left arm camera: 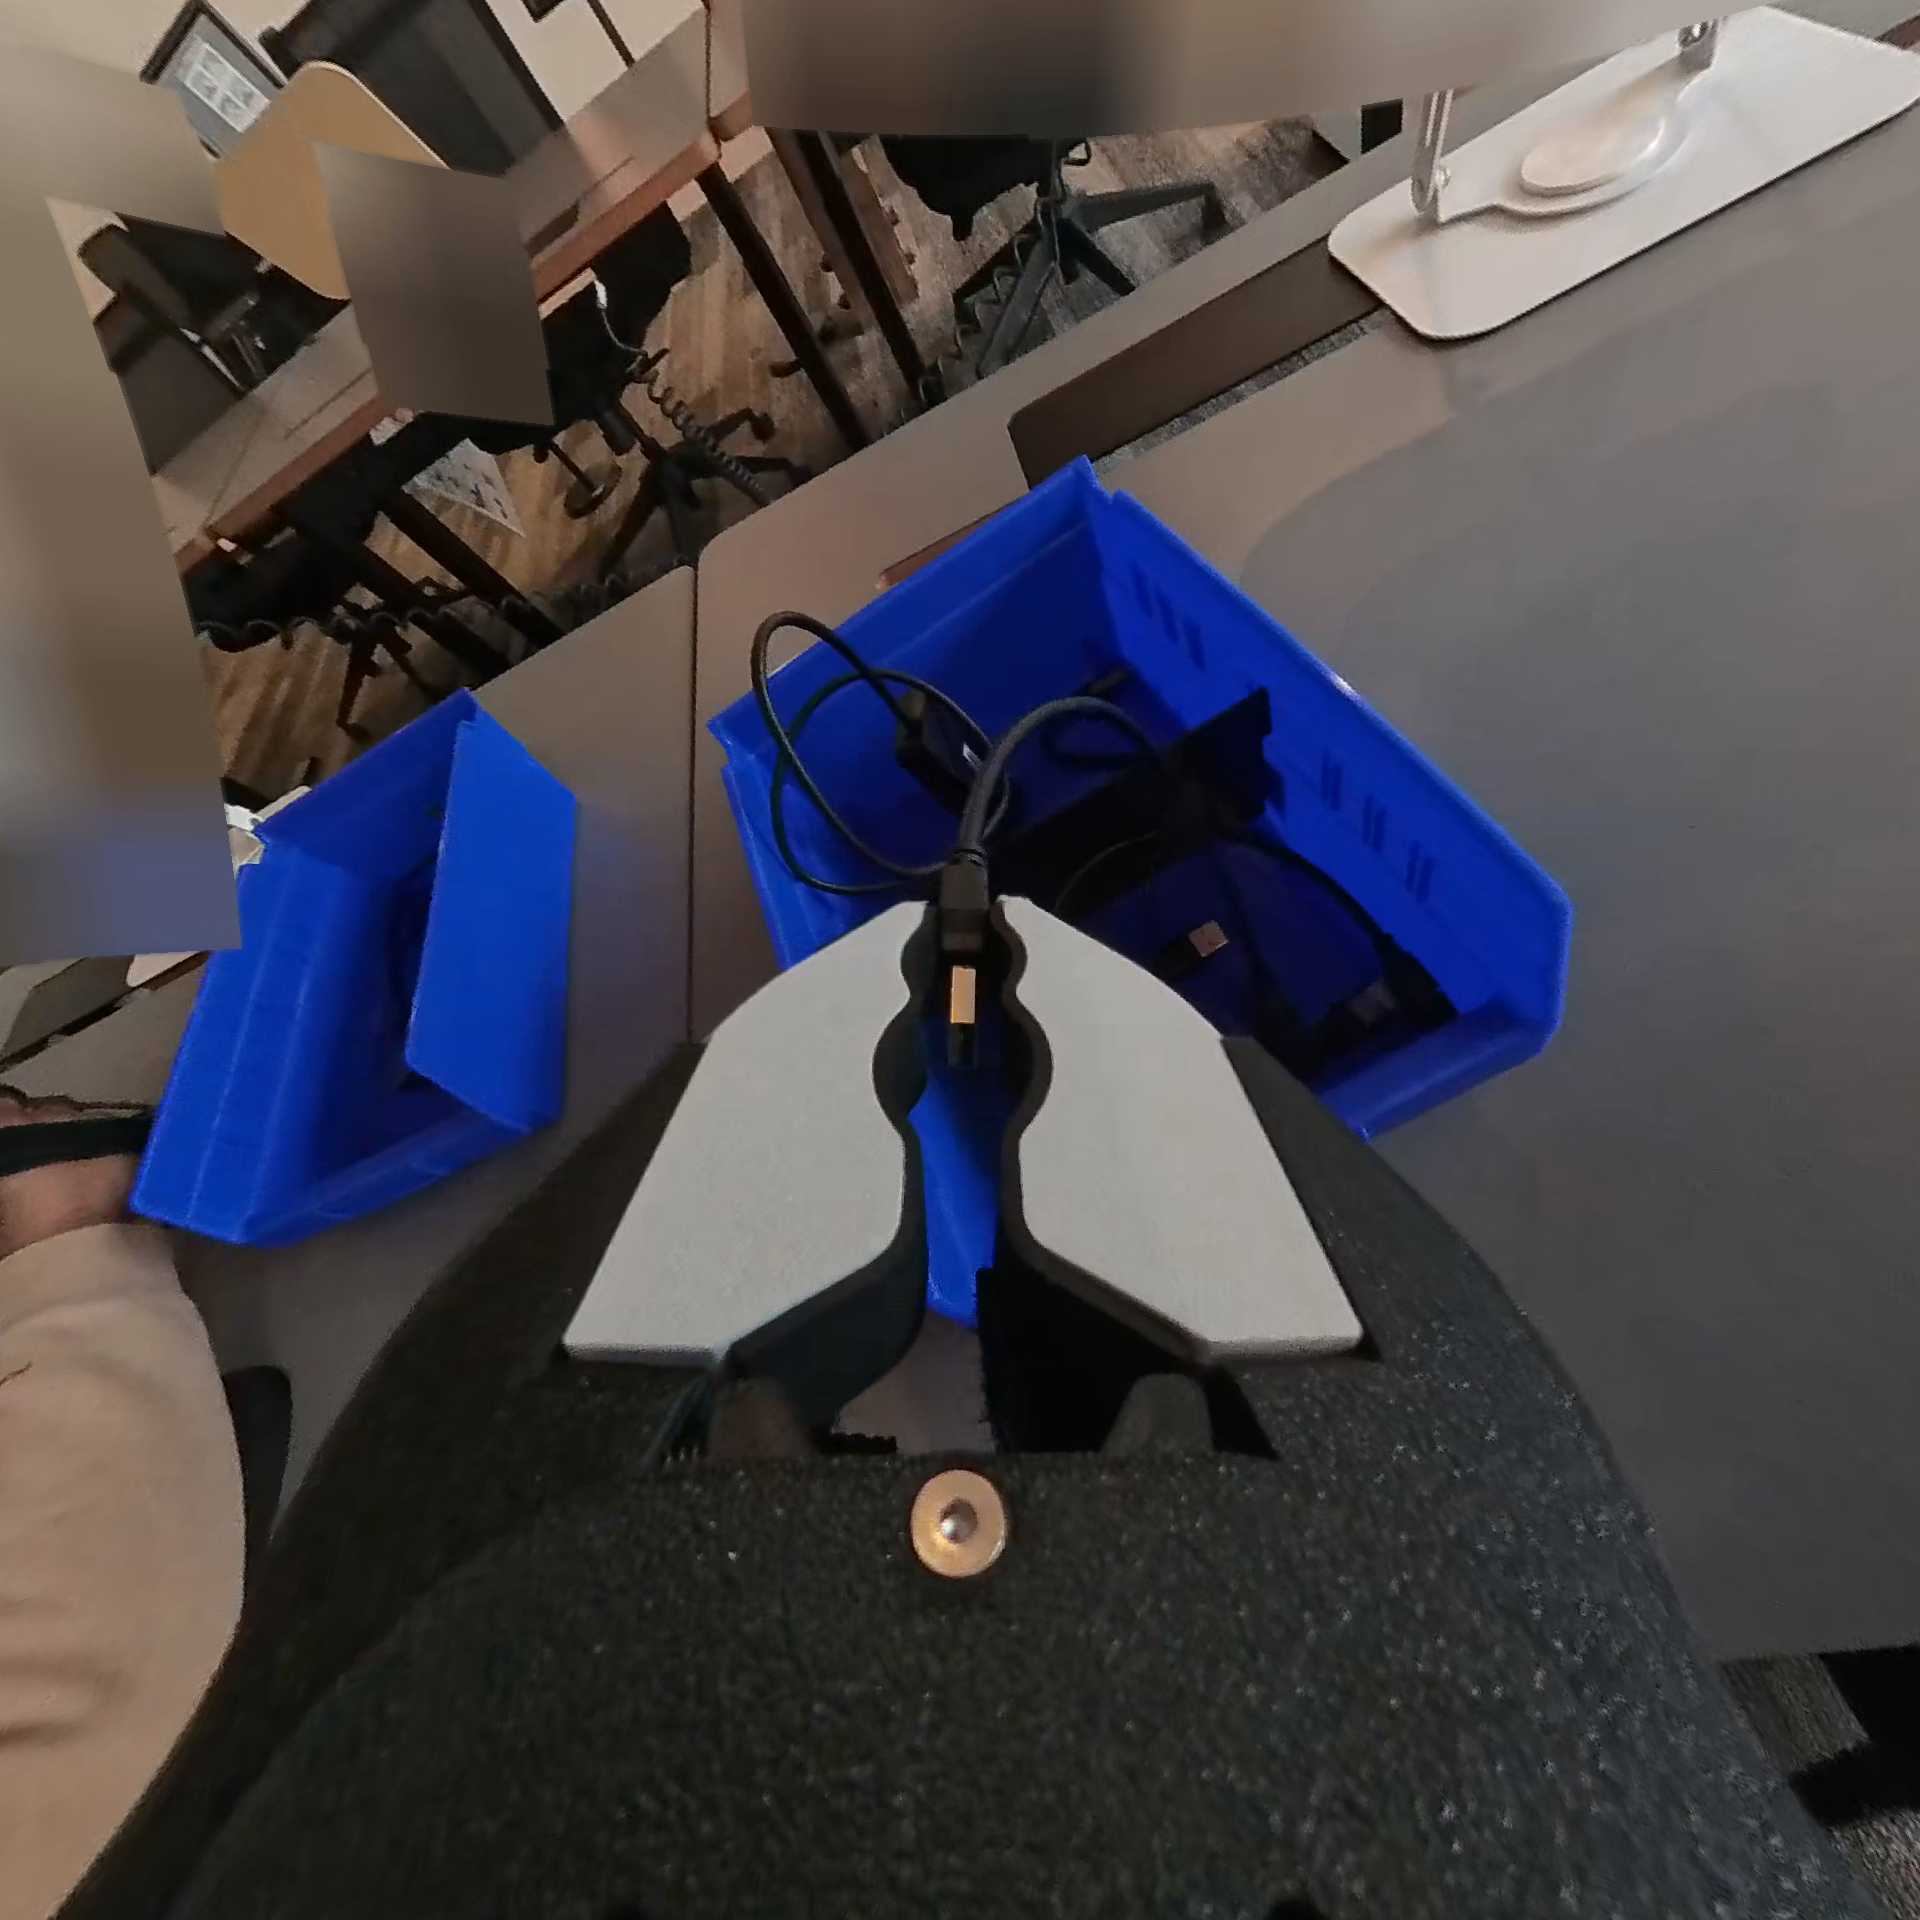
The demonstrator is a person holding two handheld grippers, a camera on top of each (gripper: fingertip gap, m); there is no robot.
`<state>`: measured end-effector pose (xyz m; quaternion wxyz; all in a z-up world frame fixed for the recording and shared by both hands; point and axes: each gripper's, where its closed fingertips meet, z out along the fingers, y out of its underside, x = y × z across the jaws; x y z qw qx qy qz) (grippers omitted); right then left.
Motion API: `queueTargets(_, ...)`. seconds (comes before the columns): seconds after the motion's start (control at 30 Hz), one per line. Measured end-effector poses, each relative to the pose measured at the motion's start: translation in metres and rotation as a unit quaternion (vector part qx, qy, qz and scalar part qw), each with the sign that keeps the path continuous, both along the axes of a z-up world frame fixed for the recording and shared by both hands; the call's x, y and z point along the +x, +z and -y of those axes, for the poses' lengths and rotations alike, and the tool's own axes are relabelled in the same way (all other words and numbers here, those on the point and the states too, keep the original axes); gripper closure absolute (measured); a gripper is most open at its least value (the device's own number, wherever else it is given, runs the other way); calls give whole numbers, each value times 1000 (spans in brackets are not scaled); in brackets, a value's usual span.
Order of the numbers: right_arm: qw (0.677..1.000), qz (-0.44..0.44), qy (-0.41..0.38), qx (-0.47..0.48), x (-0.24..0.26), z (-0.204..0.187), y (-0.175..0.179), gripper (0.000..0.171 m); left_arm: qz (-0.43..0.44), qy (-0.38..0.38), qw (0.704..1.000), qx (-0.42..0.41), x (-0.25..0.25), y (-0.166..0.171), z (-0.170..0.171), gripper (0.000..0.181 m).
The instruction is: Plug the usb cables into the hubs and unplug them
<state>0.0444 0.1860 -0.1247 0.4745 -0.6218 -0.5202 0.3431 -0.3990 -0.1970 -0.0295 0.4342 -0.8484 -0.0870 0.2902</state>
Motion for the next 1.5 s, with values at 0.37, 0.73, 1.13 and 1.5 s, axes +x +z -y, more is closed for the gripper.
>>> queueTargets(0.37,1000,4,-6,-2,2,-3,-1,139,42,-19,999,-13,2,-14,-3,173)
queueTargets(0.73,1000,7,-8,-2,4,-3,-2,139,87,-24,995,-46,-1,-42,-6,173)
queueTargets(1.13,1000,11,-7,0,3,-2,-2,138,155,33,987,-22,-16,-54,9,129)
queueTargets(1.5,1000,13,-3,-1,2,-2,-4,138,131,230,959,-105,-68,-98,72,123)
